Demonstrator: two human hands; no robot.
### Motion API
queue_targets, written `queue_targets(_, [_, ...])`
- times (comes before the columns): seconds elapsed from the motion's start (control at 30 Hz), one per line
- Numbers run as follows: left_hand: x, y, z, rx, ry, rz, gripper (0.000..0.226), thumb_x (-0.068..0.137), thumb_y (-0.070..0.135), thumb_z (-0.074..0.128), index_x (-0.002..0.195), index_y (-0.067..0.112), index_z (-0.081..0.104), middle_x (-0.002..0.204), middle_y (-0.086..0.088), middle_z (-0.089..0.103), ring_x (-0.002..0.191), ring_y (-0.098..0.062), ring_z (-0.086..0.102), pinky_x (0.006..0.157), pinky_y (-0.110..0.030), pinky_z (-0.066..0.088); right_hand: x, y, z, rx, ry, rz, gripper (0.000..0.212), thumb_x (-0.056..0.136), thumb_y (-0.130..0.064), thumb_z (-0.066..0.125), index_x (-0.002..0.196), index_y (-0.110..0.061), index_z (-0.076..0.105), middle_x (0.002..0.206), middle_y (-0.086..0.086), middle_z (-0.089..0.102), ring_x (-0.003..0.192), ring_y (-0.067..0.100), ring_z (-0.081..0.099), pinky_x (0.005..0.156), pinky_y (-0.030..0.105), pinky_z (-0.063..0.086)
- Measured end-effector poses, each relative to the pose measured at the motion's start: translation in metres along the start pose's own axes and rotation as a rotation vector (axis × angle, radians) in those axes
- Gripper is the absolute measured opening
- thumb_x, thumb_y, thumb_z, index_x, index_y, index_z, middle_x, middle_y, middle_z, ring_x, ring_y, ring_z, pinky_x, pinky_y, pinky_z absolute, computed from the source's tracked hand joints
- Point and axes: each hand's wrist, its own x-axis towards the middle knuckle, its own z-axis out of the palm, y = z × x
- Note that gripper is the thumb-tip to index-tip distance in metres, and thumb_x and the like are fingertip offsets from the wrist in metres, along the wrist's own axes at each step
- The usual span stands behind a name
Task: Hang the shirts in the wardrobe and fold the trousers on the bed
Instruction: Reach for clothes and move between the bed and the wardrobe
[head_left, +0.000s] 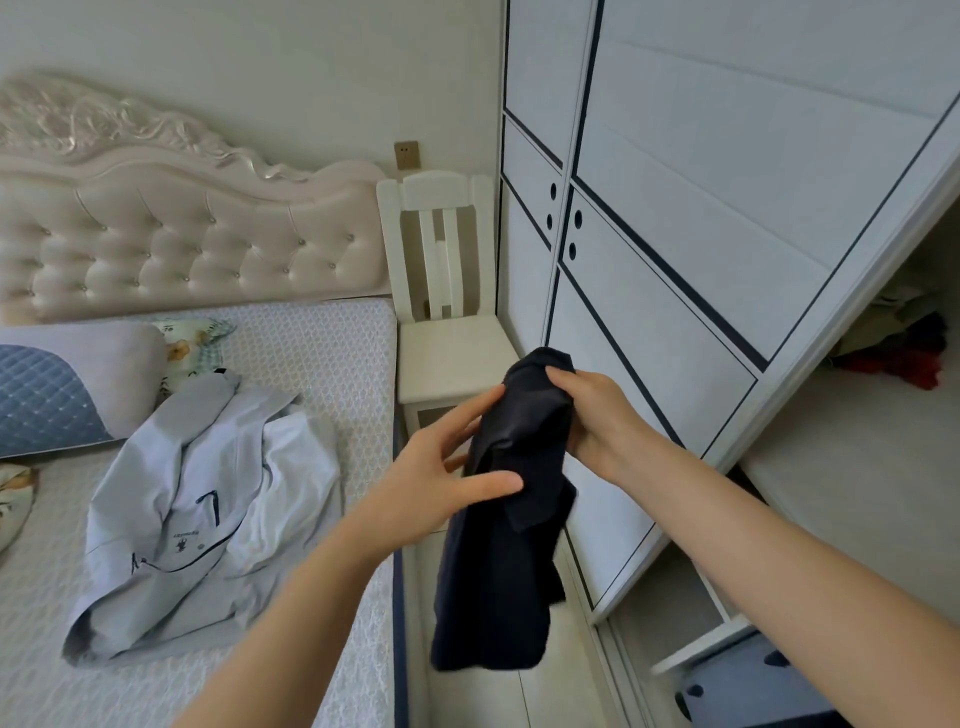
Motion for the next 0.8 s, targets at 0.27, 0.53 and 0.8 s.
queue_targets(0.27, [0.008, 0.005, 0.004, 0.058, 0.312, 0.029, 0.02, 0.097, 0.008, 0.059, 0.093, 0.016, 0.077, 0.086, 0.006, 0.077, 0.081, -0.003, 0.07, 0.072, -0.014, 0.051, 0.002, -0.006, -0.019, -0.244, -0.086, 0.027, 0.022, 0.092, -0.022, 0.061, 0.099, -0.005, 0.072, 0.082, 0.008, 0.07, 0.073, 0.017, 0.068, 0.064, 0.027, 0.055])
queue_targets(0.53, [0.023, 0.023, 0.006, 0.299, 0.287, 0.085, 0.021, 0.096, 0.013, 0.061, 0.092, 0.026, 0.077, 0.087, 0.016, 0.075, 0.088, 0.001, 0.07, 0.081, -0.015, 0.052, -0.026, -0.026, -0.026, -1.072, -0.104, -0.399, 0.024, 0.099, -0.034, 0.047, 0.101, -0.019, 0.065, 0.093, -0.007, 0.066, 0.086, 0.009, 0.063, 0.075, 0.019, 0.051])
queue_targets(0.8, [0.027, 0.022, 0.016, 0.37, 0.226, 0.099, 0.027, 0.091, 0.011, 0.067, 0.083, 0.035, 0.075, 0.079, 0.023, 0.073, 0.078, 0.005, 0.068, 0.072, -0.01, 0.051, -0.045, -0.014, -0.017, -1.305, -0.2, -0.421, 0.024, 0.092, -0.043, 0.057, 0.085, -0.021, 0.064, 0.065, -0.007, 0.06, 0.057, 0.004, 0.056, 0.051, 0.016, 0.04])
